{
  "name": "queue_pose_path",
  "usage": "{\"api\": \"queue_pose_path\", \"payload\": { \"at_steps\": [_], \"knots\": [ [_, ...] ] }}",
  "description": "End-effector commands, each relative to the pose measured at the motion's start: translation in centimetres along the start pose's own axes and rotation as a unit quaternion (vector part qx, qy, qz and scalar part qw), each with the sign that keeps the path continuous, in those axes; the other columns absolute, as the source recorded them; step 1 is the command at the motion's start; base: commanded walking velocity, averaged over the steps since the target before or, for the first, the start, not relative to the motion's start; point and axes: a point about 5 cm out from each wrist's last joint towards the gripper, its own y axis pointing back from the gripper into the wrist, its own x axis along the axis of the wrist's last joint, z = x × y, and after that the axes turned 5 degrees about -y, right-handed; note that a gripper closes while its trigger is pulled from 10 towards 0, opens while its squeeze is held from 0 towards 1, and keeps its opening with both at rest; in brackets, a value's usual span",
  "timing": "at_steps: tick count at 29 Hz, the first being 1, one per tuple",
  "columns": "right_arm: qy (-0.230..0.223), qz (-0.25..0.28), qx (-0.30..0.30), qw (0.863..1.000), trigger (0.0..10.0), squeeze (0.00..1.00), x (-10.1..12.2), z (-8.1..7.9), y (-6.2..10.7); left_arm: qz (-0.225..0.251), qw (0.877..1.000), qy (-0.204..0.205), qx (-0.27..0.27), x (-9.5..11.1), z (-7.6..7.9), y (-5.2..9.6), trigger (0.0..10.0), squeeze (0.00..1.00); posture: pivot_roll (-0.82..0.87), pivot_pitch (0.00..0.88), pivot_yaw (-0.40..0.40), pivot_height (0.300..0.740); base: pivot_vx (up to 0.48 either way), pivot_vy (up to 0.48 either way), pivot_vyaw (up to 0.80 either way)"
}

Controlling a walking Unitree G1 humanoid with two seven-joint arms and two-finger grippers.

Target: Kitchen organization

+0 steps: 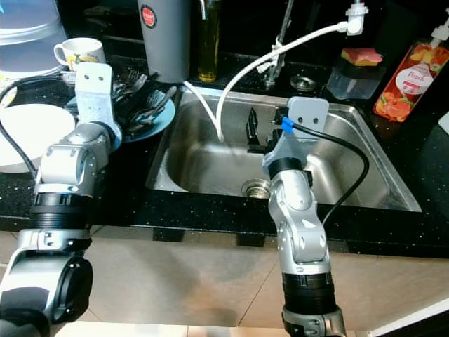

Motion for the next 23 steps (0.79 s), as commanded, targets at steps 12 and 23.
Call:
{"api": "queue_pose_path", "payload": {
  "at_steps": [12, 23],
  "knots": [
    [-0.001, 0.001, 0.0, 1.0, 10.0, 0.0, 0.3, -0.1, 0.1, 0.085, 0.996, 0.001, -0.004, 2.2, 0.5, 0.5, 4.8, 0.0, 0.24, 0.021, -0.082, 0.74, 0.0, 0.0, 0.0],
    [0.0, 0.0, 0.002, 1.0, 10.0, 0.0, 0.3, -0.1, 0.1, 0.126, 0.992, -0.006, -0.016, 3.3, 1.1, 1.1, 10.0, 0.0, 0.24, 0.023, -0.086, 0.74, 0.0, 0.0, 0.0]
  ]
}}
